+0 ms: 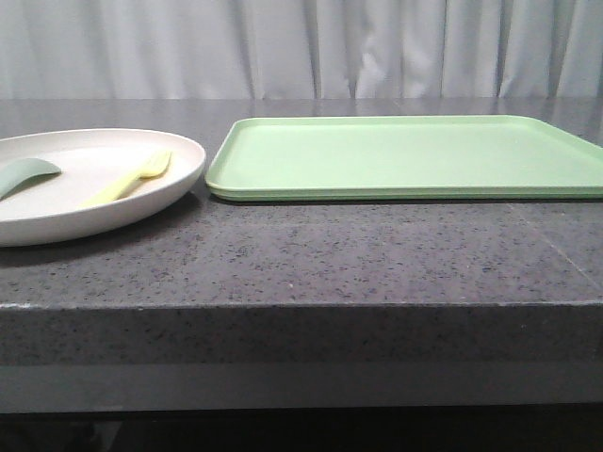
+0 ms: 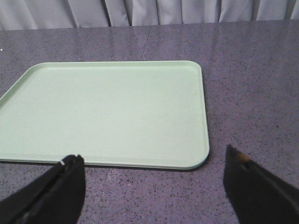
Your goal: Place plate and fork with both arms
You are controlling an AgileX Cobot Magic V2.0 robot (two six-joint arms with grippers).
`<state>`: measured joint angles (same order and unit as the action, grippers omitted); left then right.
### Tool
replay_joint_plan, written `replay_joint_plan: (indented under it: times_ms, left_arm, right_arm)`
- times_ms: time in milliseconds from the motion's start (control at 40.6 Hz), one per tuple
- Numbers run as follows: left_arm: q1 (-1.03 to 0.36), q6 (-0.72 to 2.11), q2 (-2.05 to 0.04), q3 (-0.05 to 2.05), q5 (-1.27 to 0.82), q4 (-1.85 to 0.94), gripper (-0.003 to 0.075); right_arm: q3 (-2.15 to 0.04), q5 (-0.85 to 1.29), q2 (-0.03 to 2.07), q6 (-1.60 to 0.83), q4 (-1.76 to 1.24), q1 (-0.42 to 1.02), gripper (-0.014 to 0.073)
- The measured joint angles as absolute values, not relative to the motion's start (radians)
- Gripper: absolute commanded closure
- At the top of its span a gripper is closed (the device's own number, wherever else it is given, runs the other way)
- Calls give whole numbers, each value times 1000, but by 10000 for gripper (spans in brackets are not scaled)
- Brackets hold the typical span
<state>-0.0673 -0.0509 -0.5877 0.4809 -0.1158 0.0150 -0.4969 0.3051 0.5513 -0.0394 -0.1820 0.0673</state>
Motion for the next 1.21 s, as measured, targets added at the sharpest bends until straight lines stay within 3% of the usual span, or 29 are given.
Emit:
replay_joint_plan:
  times_ms: [172,517,812,1083,1206]
  left_arm:
    - [-67,-51,-763,634,-282,13,133]
    - [-66,-51,-1184,994,-812,25,133]
    - [-66,-51,-1481,1161,-940,72,133]
    - [-66,-51,-1595,1194,-948,47,134]
    - [-66,-51,-1597,1197,-948,45,192]
  right_arm:
    - [-497,305,551,-39,-182,67,-39]
    - [-497,305,551,-41,-182,67,-39]
    - [-498,305,551,-41,-182,67,-39]
    - [-498,305,551,-41,-182,67,-39]
    - [-498,305,551,-41,-182,67,-39]
